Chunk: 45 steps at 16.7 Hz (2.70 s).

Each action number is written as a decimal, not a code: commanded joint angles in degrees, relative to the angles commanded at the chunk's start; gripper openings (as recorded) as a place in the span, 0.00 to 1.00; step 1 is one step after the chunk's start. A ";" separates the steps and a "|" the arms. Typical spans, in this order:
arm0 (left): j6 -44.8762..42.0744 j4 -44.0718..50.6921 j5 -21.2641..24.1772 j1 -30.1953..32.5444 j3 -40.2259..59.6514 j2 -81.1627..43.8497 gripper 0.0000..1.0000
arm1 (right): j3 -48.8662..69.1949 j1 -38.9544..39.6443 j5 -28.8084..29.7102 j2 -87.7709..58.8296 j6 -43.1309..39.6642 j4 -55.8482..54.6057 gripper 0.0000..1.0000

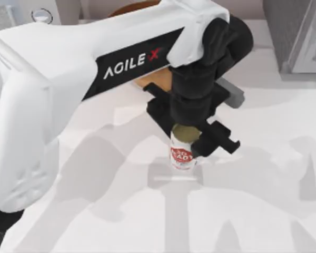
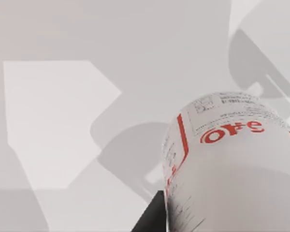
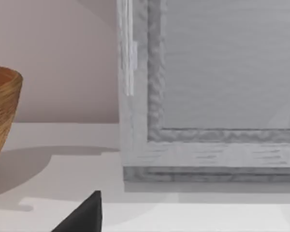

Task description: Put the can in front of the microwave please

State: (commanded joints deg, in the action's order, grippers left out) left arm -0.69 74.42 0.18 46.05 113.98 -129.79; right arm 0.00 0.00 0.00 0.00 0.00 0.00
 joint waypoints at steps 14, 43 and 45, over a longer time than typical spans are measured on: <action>-0.46 -4.44 -0.75 -39.64 -5.56 5.72 0.00 | 0.00 0.00 0.00 0.00 0.00 0.00 1.00; -1.77 -3.46 -0.14 -46.87 -10.22 6.95 0.90 | 0.00 0.00 0.00 0.00 0.00 0.00 1.00; -1.77 -3.46 -0.14 -46.87 -10.22 6.95 1.00 | 0.00 0.00 0.00 0.00 0.00 0.00 1.00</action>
State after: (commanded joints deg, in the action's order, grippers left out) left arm -2.47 70.96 0.04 -0.83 103.76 -122.84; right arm 0.00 0.00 0.00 0.00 0.00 0.00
